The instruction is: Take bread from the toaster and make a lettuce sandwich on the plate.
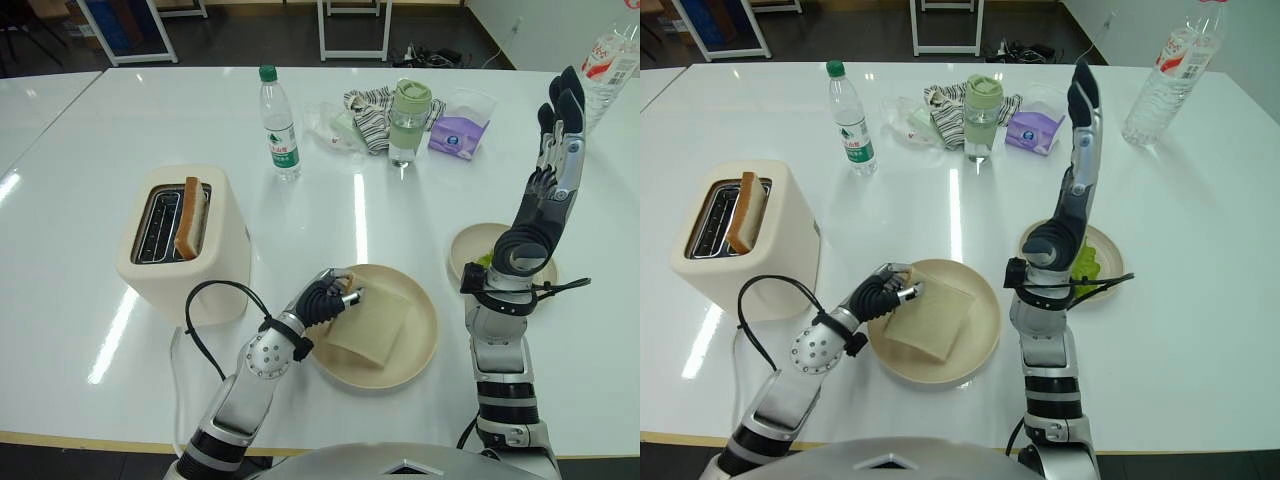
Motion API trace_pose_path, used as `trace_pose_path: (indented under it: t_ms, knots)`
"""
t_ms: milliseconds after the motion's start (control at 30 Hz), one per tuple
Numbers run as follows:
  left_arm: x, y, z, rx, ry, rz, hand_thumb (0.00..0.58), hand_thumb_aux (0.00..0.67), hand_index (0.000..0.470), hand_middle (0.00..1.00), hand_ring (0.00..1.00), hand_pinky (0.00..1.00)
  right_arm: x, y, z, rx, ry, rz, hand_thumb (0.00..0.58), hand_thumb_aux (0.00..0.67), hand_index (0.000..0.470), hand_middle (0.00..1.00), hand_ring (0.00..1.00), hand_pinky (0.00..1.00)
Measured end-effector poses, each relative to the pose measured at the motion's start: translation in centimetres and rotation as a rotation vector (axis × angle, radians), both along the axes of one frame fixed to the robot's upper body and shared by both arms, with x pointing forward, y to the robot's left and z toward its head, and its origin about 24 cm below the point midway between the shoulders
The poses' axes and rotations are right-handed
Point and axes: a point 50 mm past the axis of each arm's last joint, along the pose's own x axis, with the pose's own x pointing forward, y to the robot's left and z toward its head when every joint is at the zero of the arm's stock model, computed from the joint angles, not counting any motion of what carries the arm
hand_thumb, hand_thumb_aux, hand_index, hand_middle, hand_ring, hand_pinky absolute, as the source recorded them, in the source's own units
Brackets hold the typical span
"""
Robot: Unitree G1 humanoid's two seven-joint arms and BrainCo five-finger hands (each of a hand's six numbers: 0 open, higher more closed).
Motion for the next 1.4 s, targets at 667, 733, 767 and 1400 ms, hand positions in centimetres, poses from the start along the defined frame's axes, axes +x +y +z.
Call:
trace_pose_path:
  t_ms: [667, 733, 767, 1400]
  knots:
    - [-0.4, 1.6, 13.3, -0.312, -1.125, 0.327, 0.000, 0.000, 0.000, 0.00, 0.00, 0.00, 1.2, -11.2, -3.7, -0.643, 0.296, -0.512, 0.000, 0.000, 0.000, 0.00, 0.00, 0.00]
    - [-0.8, 2.1, 13.8, -0.349, -1.197, 0.384, 0.000, 0.000, 0.000, 0.00, 0.00, 0.00, 1.2, -13.1, -4.7, -0.853, 0.350, -0.589, 0.000, 0.000, 0.000, 0.00, 0.00, 0.00]
    - [-1.0, 2.4, 13.9, -0.365, -1.221, 0.413, 0.000, 0.000, 0.000, 0.00, 0.00, 0.00, 1.3, -14.2, -5.1, -0.959, 0.376, -0.621, 0.000, 0.000, 0.000, 0.00, 0.00, 0.00]
    - [-1.7, 4.5, 13.2, -0.372, -1.196, 0.453, 0.000, 0.000, 0.000, 0.00, 0.00, 0.00, 4.2, -19.4, -10.4, -1.699, 0.548, -0.644, 0.000, 0.000, 0.000, 0.00, 0.00, 0.00]
